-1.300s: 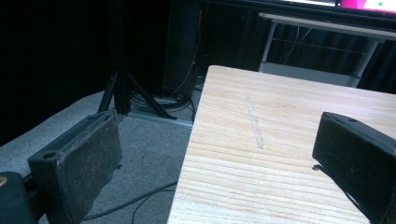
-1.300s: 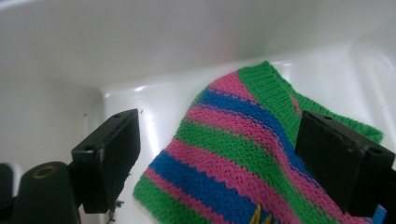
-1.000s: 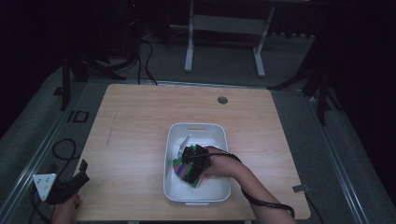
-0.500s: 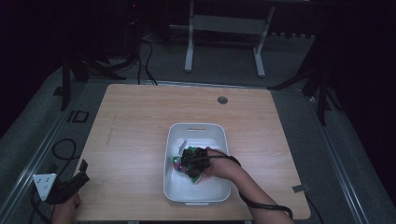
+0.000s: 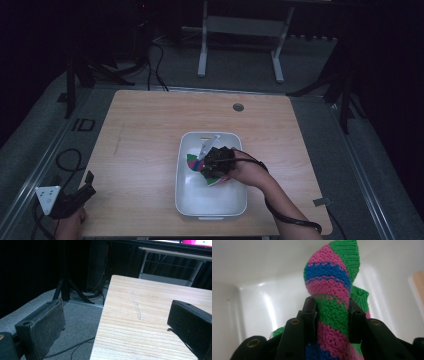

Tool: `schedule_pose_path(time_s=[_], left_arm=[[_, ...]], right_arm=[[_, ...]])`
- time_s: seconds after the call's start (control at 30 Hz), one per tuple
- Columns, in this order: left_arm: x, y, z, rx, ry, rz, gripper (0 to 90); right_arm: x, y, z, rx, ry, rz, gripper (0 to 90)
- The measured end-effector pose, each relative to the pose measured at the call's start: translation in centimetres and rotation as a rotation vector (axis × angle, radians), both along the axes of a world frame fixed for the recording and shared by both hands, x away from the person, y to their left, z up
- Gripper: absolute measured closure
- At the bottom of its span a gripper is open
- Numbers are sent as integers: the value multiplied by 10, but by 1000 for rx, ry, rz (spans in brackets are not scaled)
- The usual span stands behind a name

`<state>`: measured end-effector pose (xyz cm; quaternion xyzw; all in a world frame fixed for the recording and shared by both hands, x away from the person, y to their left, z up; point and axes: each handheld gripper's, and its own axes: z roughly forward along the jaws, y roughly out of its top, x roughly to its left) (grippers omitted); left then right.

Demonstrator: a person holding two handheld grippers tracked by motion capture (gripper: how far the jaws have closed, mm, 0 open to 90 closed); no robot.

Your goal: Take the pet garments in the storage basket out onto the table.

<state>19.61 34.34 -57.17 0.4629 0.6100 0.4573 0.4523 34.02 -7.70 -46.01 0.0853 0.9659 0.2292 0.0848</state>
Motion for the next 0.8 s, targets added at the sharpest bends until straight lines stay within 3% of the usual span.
schedule_pose_path(time_s=[0.03, 0.33, 0.4, 0.8], left_arm=[[0, 0, 0, -1, 0, 0, 18], [0, 0, 0, 0, 1, 0, 18], [0, 0, 0, 0, 0, 1, 18], [0, 1, 0, -3, 1, 0, 18]], right_arm=[[-2, -2, 11, 25, -2, 7, 663], [-9, -5, 48, 91, -41, 38, 662], [-12, -6, 63, 116, -55, 44, 662], [-12, -26, 103, 155, -121, 24, 660]])
